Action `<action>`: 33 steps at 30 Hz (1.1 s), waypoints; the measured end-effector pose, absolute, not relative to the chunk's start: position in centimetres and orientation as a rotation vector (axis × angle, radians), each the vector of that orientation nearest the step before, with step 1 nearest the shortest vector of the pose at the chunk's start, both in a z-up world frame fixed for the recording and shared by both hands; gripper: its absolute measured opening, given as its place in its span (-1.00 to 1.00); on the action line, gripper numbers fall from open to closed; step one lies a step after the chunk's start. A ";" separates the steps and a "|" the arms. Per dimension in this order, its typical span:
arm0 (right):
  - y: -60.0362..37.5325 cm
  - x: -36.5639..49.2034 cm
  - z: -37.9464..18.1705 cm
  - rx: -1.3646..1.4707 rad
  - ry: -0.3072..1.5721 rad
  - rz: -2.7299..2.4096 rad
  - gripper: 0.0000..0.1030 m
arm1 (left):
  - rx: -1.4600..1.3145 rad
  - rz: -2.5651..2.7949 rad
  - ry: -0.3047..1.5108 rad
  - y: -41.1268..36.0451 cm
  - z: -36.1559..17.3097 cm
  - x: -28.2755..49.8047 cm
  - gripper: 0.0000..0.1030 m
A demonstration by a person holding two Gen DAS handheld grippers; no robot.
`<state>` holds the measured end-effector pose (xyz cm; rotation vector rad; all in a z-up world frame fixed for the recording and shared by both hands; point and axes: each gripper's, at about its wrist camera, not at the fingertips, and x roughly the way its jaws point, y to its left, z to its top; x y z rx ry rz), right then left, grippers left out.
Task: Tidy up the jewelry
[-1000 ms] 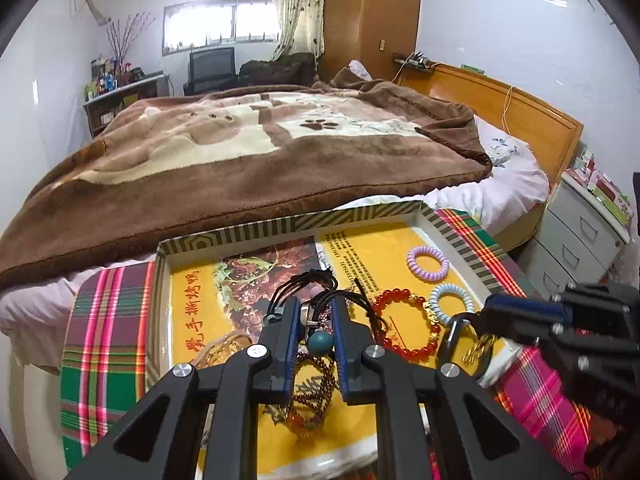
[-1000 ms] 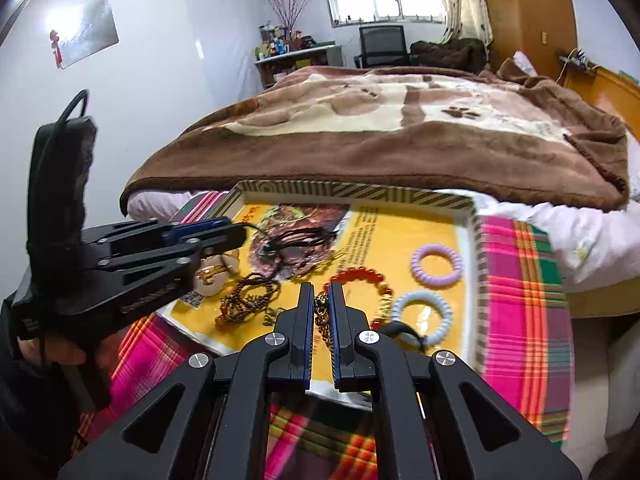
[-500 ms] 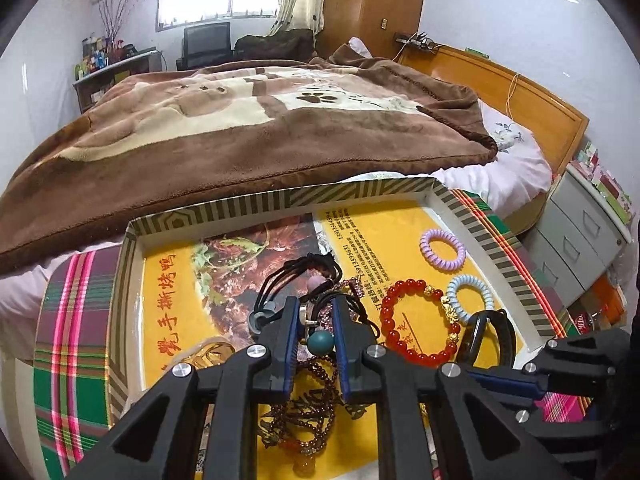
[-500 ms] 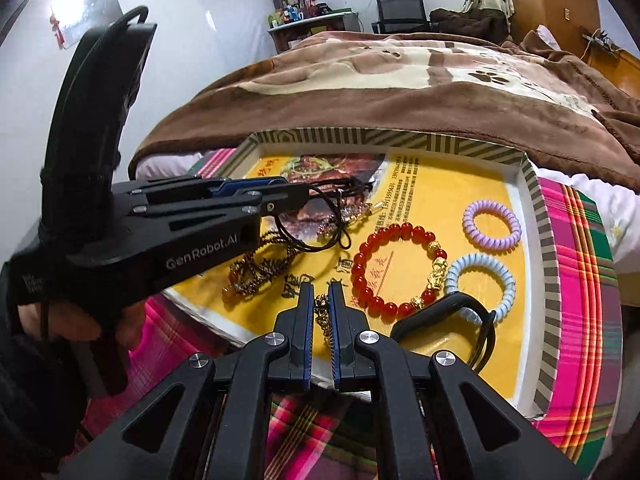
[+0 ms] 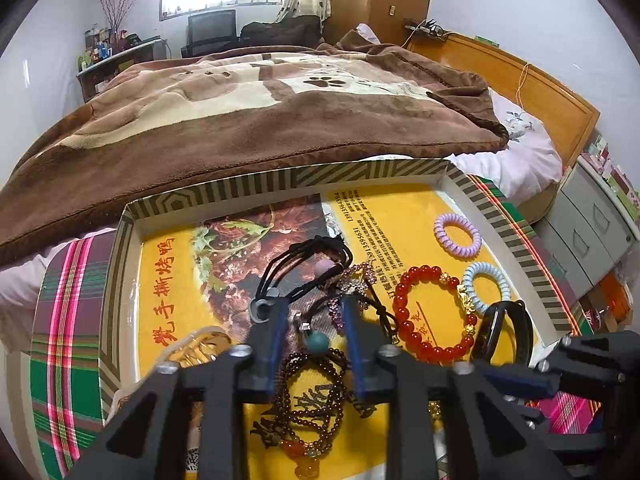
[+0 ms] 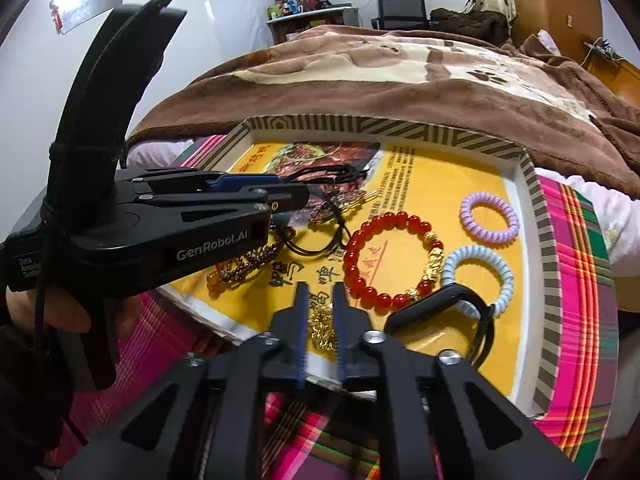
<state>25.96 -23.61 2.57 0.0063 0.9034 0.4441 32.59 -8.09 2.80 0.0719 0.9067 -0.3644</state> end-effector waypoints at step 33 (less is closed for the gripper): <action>-26.5 17.2 8.1 0.052 0.784 0.245 -0.15 | 0.046 -0.207 0.794 -4.8 9.3 18.8 0.38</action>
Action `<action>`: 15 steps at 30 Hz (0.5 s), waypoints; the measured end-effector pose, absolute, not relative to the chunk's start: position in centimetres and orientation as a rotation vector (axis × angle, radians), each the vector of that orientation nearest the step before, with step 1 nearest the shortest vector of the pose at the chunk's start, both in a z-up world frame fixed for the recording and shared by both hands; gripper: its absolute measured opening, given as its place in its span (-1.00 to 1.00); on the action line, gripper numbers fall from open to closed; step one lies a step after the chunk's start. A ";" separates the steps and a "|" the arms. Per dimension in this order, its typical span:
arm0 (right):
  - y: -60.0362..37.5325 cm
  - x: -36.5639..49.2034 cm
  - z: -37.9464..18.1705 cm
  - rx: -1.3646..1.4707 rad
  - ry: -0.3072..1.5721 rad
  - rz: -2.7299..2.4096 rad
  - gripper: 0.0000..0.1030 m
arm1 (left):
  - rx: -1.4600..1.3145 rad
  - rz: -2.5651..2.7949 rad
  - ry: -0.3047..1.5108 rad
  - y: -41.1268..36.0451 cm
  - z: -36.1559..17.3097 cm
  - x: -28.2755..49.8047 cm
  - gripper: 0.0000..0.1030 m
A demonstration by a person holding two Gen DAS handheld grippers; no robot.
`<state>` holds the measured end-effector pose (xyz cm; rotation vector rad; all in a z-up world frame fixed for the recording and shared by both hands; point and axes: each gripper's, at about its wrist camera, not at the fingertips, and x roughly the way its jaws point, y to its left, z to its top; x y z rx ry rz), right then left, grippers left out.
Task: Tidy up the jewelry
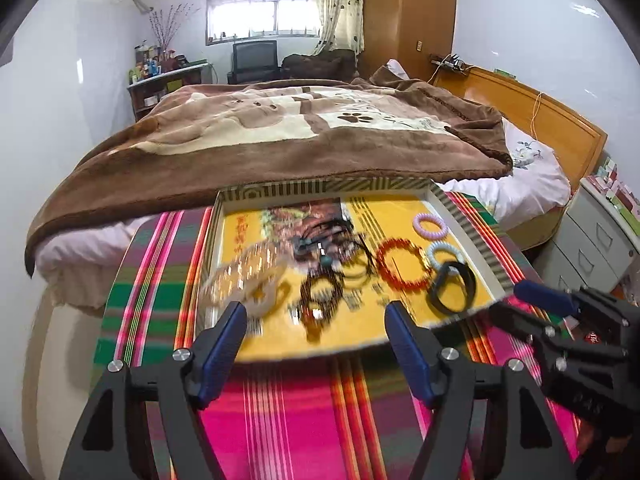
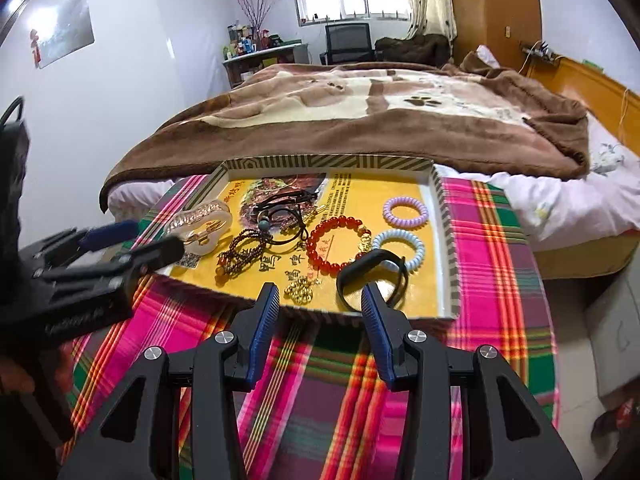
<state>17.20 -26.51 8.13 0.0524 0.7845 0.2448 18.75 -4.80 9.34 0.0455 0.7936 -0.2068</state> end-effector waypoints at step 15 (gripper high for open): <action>-26.9 9.2 10.6 0.083 0.731 0.213 -0.13 | 0.032 -0.068 0.746 -3.3 11.1 7.4 0.66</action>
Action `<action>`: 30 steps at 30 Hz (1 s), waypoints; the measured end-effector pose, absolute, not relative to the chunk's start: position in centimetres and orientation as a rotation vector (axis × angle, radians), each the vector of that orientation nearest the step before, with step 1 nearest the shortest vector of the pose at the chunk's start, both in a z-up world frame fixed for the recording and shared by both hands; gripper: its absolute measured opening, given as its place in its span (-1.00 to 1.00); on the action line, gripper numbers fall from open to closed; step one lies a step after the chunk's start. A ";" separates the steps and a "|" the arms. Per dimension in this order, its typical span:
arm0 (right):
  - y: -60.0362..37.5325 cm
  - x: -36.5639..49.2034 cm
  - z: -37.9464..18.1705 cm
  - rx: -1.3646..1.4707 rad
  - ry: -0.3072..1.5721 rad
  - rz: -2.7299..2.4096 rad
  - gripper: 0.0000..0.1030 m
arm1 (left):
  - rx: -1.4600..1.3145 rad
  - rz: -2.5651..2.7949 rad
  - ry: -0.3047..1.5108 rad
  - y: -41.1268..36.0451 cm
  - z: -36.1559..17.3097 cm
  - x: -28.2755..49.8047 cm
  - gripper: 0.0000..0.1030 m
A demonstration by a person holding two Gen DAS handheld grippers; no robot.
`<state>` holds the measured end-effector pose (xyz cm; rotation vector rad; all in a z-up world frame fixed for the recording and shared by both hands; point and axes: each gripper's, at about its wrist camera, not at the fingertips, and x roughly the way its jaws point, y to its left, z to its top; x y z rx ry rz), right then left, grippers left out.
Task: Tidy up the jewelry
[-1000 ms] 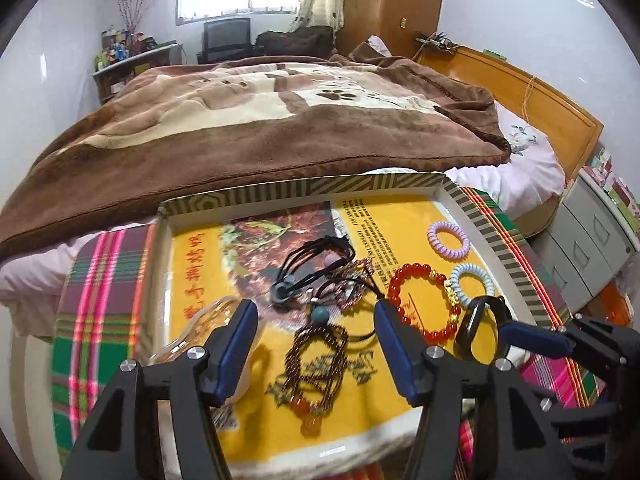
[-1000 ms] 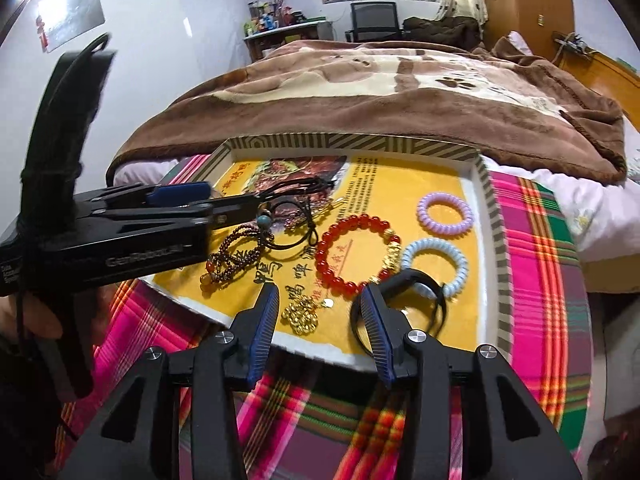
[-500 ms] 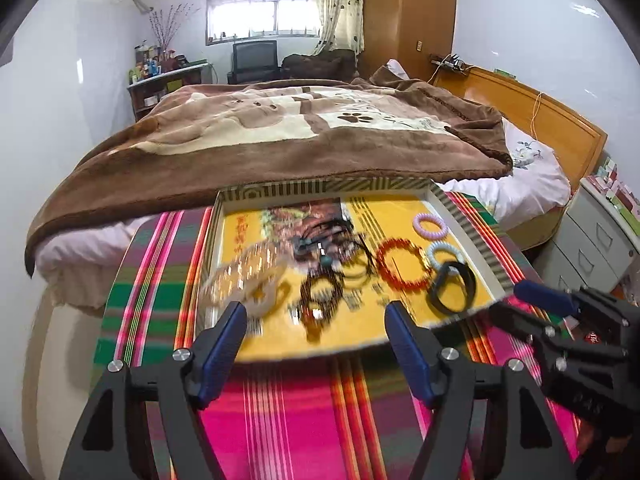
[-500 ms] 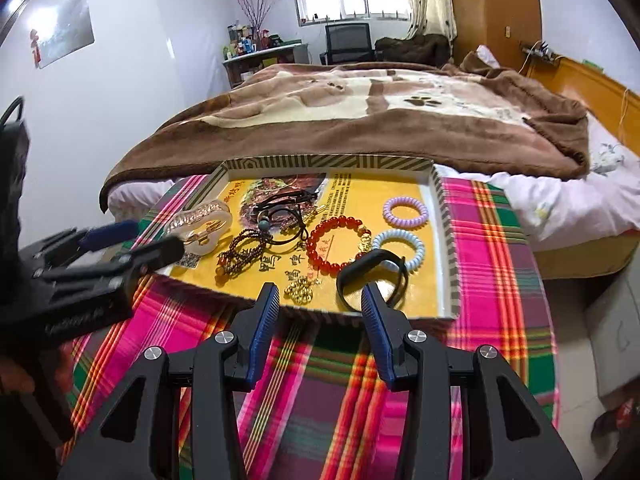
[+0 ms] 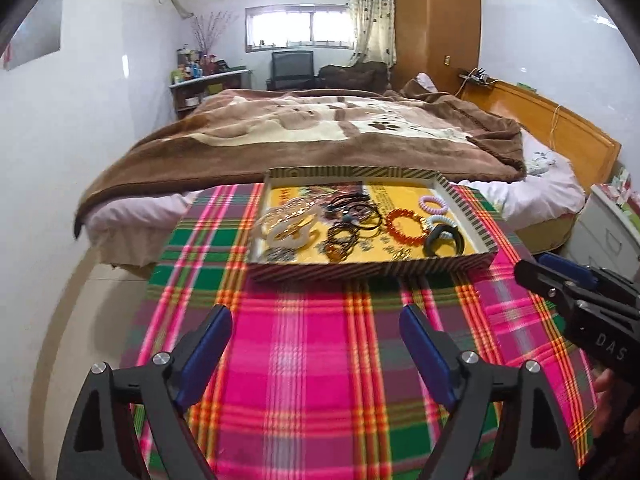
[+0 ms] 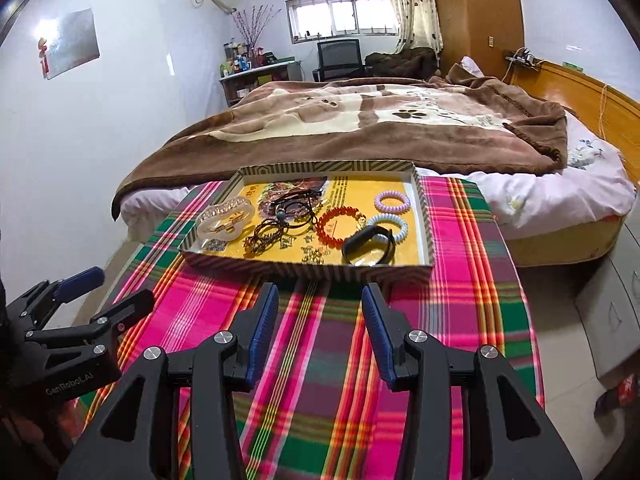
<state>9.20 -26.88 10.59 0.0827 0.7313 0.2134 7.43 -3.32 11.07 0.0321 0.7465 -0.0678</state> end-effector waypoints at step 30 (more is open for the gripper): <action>-26.3 7.4 8.6 0.102 0.769 0.191 -0.12 | 0.032 -0.010 0.754 -3.3 10.1 5.2 0.66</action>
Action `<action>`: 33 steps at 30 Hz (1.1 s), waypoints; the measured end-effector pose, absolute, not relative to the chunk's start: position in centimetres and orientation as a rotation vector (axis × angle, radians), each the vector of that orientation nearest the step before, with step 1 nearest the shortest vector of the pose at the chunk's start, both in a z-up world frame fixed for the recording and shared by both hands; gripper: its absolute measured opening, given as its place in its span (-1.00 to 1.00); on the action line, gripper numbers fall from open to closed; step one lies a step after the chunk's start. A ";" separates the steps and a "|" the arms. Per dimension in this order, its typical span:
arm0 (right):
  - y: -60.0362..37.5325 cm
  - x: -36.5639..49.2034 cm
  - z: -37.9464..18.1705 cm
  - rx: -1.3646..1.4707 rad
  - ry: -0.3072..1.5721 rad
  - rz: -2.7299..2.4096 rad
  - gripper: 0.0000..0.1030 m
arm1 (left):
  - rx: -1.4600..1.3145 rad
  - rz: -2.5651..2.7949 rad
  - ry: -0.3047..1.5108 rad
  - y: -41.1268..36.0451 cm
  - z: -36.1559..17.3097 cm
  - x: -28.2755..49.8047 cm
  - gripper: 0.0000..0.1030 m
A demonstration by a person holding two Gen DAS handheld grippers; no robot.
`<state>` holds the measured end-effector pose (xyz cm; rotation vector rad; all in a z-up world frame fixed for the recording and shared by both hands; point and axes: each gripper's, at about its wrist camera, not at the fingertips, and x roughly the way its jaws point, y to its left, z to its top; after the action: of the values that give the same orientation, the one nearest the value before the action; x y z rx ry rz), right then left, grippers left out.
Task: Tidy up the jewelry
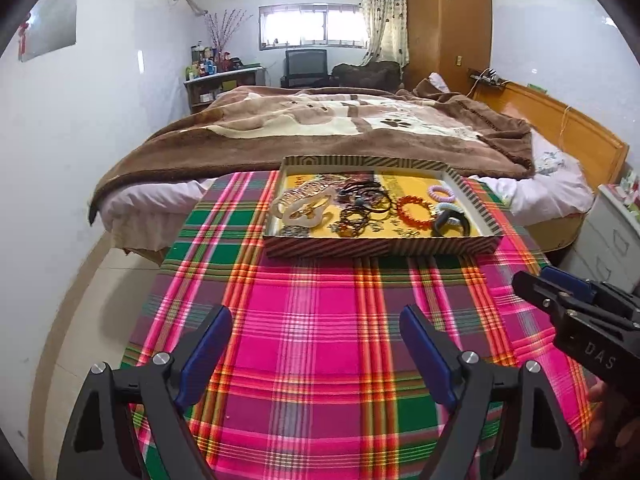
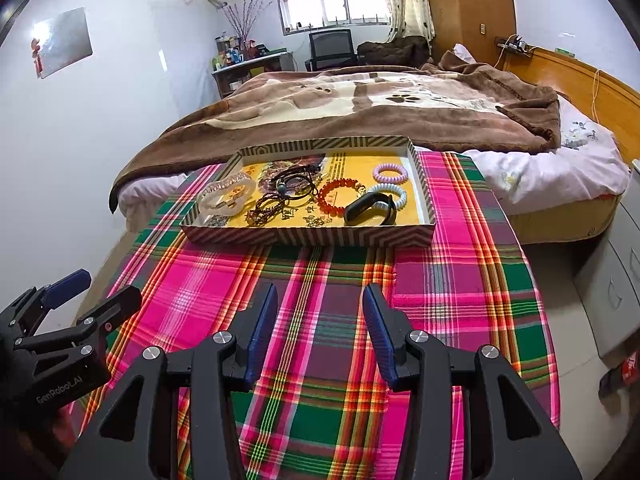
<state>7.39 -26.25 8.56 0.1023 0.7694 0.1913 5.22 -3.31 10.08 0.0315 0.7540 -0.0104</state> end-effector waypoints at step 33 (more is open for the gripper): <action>-25.8 7.5 8.0 0.107 0.780 0.190 -0.12 | 0.027 -0.025 0.749 -3.8 9.9 5.3 0.66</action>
<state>7.47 -25.79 8.01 0.1068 0.7802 0.1897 5.30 -3.75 9.85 0.0270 0.7486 -0.0247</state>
